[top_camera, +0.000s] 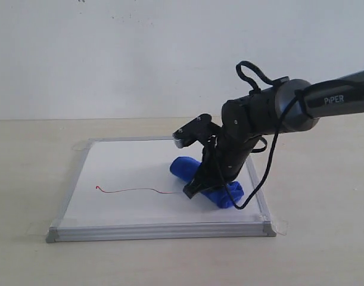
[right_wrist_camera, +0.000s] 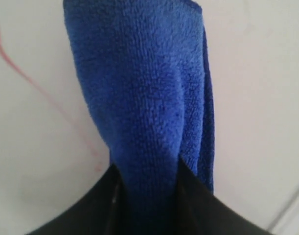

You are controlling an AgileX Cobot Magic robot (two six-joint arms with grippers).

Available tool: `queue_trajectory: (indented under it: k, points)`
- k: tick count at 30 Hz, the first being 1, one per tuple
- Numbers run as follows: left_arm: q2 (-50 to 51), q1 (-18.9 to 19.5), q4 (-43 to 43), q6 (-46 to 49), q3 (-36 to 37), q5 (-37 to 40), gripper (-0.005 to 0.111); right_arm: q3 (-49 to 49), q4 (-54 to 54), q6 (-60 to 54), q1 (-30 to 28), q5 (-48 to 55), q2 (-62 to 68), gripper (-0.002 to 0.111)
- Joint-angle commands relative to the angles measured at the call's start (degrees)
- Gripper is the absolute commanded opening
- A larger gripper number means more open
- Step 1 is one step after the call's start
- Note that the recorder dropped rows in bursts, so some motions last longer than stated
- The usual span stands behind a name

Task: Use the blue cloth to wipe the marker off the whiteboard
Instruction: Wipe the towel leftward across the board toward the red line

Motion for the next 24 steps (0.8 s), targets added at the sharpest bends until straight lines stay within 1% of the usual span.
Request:
queue_trajectory:
  k: [1, 5, 7, 10, 15, 18, 20, 22, 23, 24]
  points:
    - [-0.12, -0.29, -0.52, -0.55, -0.07, -0.12, 0.004, 0.23, -12.21, 9.42, -2.63, 1.96, 1.36, 0.000]
    - [-0.12, -0.29, -0.52, -0.55, -0.07, -0.12, 0.004, -1.45, -12.85, 12.08, -2.24, 3.89, 1.26, 0.000]
    - [-0.12, -0.29, -0.52, -0.55, -0.07, -0.12, 0.004, -1.74, -12.51, 12.08, -0.99, 4.26, 1.26, 0.000]
    - [-0.12, -0.29, -0.52, -0.55, -0.07, -0.12, 0.004, -1.74, -11.42, 11.15, 2.35, 4.12, 1.26, 0.000]
    - [-0.12, -0.29, -0.52, -0.55, -0.07, -0.12, 0.004, -1.97, -3.32, 4.13, 6.92, 3.21, 1.26, 0.000]
    - [-0.12, -0.29, -0.52, -0.55, -0.07, -0.12, 0.004, -1.97, -1.53, 0.79, 8.09, 4.63, 1.26, 0.000]
    - [-0.12, -0.29, -0.52, -0.55, -0.07, -0.12, 0.004, -1.97, -2.68, 0.50, 7.46, 6.12, 1.26, 0.000]
    - [-0.12, -0.29, -0.52, -0.44, -0.07, -0.12, 0.004, -1.97, -8.86, 6.11, 4.94, 6.87, 1.26, 0.000]
    - [-0.12, -0.29, -0.52, -0.44, -0.07, -0.12, 0.004, -2.06, -15.75, 12.59, 2.96, 7.74, 1.26, 0.000]
    - [-0.12, -0.29, -0.52, -0.44, -0.07, -0.12, 0.004, -2.06, -17.92, 15.90, 2.29, 8.30, 1.26, 0.000]
